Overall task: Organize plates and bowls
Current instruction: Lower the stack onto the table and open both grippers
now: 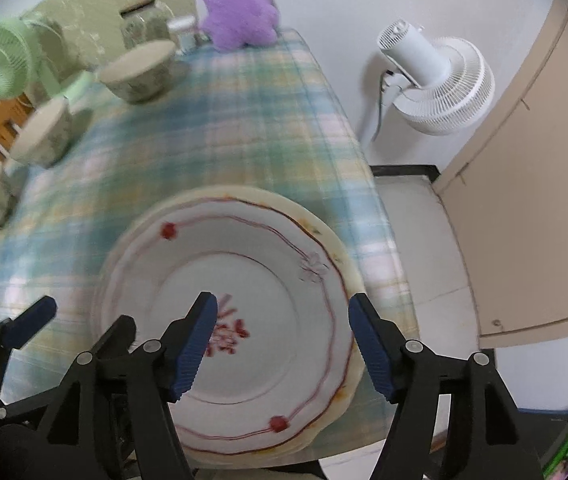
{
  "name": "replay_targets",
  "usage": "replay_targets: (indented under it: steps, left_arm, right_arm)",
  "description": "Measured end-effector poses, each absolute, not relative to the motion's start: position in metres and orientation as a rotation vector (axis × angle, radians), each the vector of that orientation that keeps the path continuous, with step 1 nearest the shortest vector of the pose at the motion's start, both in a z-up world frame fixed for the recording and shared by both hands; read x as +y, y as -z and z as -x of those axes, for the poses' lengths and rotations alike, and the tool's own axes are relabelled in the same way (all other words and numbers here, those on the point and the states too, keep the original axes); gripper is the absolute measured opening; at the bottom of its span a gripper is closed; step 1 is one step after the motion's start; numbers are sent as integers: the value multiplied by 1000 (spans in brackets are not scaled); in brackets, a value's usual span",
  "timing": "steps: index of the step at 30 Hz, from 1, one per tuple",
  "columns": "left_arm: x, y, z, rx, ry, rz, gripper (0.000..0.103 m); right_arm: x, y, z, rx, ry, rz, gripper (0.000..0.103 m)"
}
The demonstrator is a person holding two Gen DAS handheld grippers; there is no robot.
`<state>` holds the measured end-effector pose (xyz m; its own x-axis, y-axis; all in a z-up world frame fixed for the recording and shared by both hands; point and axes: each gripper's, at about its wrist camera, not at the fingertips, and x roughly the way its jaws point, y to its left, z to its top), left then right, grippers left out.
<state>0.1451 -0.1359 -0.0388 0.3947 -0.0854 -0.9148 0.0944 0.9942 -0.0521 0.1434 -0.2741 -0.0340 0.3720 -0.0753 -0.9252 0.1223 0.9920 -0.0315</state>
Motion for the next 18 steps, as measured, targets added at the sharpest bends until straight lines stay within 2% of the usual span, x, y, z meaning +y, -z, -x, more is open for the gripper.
replay_targets:
  steps: [9,18]
  left_arm:
    - [-98,-2,-147,1067,-21,107,83]
    - [-42,-12,-155,1040,-104,170,83]
  right_arm:
    - [-241,-13,-161,1088,-41,-27,71]
    - [-184,-33,-180,1028,-138,14,71]
